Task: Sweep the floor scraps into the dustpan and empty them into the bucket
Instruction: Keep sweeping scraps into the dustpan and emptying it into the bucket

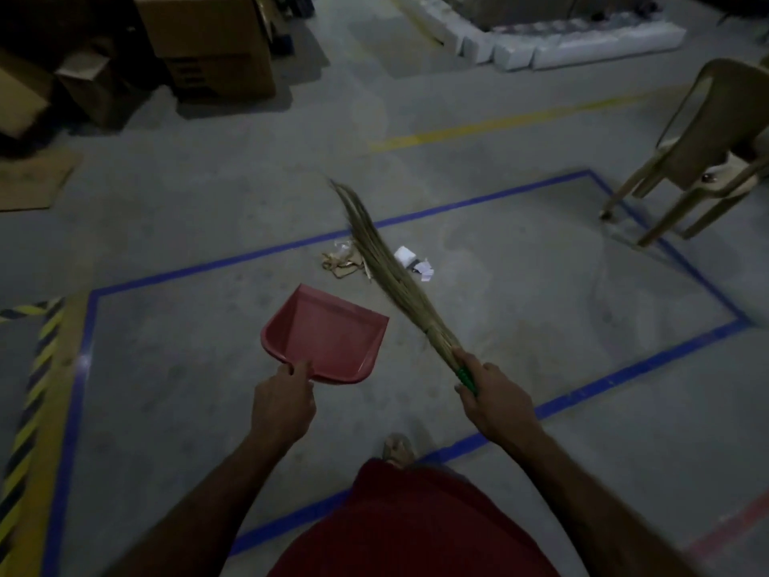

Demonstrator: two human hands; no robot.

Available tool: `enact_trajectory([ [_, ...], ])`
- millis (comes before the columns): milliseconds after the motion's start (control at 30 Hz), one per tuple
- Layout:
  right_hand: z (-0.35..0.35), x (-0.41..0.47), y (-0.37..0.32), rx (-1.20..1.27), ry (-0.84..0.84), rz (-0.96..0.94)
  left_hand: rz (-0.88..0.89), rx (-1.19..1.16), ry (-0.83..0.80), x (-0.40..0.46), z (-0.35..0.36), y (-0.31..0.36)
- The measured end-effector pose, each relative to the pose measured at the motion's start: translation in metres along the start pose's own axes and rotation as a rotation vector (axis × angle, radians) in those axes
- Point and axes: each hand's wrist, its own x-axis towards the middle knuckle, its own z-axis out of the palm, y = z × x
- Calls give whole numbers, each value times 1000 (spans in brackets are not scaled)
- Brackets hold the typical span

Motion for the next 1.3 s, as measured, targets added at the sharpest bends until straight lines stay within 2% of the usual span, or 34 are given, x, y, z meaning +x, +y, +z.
enact_trajectory([
  [233, -7, 145, -8, 13, -79, 44, -50, -49, -40, 129, 1, -11],
  [433, 32, 259, -8, 51, -195, 220, -80, -43, -144, 262, 27, -42],
  [667, 95, 381, 0, 93, -308, 496, -20, -41, -332, 421, 92, -85],
  [900, 177, 510, 49, 145, -292, 690, 95, -2, -433, 532, 191, -108],
  [1133, 298, 655, 127, 123, -320, 673, 102, 7, -472, 611, 320, -116],
  [1300, 341, 656, 131, 64, -413, 501, 95, 12, -522, 632, 358, -116],
])
